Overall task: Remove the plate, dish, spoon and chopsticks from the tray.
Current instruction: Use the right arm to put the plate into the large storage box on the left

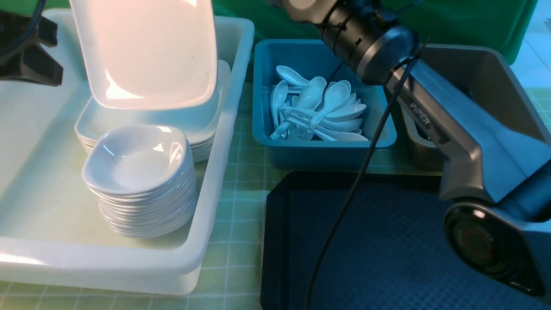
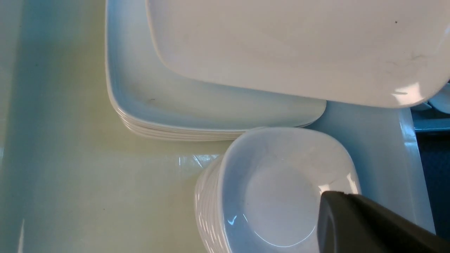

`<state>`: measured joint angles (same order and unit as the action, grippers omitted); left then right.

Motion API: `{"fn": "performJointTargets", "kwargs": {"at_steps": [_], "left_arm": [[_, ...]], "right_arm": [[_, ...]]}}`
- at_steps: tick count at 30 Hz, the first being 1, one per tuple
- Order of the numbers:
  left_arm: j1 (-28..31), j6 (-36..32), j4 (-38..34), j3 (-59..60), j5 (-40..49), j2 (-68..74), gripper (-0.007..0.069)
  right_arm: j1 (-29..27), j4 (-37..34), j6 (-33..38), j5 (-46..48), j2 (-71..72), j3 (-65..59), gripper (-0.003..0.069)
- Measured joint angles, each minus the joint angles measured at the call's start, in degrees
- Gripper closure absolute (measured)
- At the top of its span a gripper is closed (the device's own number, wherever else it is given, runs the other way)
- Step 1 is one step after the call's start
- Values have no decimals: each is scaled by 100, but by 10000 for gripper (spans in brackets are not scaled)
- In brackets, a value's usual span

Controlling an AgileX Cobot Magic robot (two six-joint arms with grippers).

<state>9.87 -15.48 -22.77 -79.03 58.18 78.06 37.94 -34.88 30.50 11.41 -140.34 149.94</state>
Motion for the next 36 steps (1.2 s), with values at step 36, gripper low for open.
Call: {"fn": "performJointTargets", "kwargs": {"at_steps": [36], "left_arm": [[0,-82,6,0,0,0,641]], "right_arm": [[-211,170,-126,938,-179,-49,391]]}}
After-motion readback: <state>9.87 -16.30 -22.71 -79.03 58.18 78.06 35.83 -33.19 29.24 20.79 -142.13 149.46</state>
